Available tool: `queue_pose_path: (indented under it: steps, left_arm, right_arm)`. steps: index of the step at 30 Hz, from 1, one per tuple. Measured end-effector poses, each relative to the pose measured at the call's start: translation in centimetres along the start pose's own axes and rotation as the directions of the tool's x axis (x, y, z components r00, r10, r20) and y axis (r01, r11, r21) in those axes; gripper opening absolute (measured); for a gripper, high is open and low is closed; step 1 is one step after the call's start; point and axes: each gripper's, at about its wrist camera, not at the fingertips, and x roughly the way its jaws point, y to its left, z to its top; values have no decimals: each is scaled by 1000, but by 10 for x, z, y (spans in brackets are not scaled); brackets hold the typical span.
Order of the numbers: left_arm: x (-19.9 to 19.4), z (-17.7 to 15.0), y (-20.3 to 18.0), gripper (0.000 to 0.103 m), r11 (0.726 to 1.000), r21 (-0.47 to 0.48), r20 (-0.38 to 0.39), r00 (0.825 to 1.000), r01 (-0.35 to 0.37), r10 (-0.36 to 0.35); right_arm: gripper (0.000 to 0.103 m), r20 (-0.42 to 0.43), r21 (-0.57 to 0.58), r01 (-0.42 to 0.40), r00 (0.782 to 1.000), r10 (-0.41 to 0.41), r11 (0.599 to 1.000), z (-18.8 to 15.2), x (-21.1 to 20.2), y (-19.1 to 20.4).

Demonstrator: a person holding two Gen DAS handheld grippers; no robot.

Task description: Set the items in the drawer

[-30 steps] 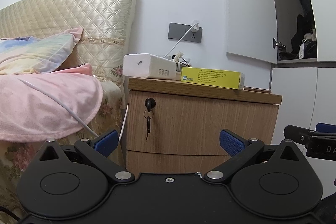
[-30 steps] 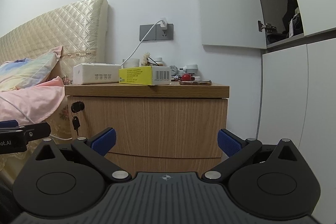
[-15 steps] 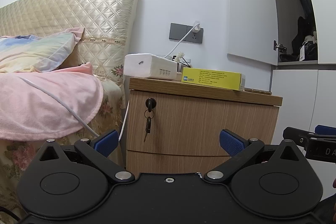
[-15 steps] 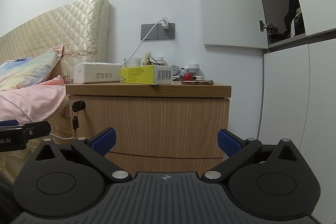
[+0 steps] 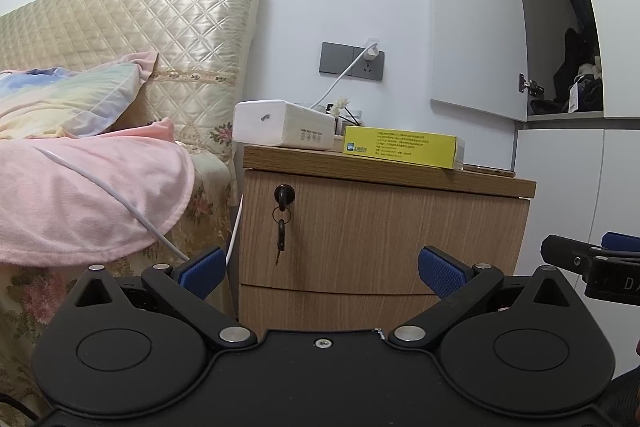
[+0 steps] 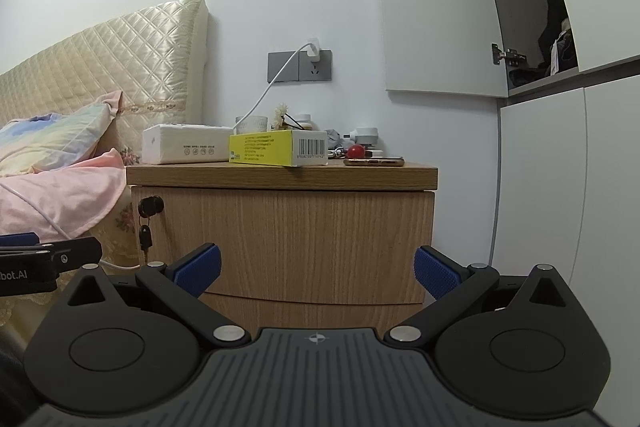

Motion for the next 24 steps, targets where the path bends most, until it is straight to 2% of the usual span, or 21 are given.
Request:
queue_pose_path:
  steps: [24]
  left_arm:
    - [-2, 1, 1, 102, 1000, -11, 2, 1000, 5, -5]
  right_arm:
    - [103, 6, -2, -3, 1000, 3, 1000, -2, -3, 3]
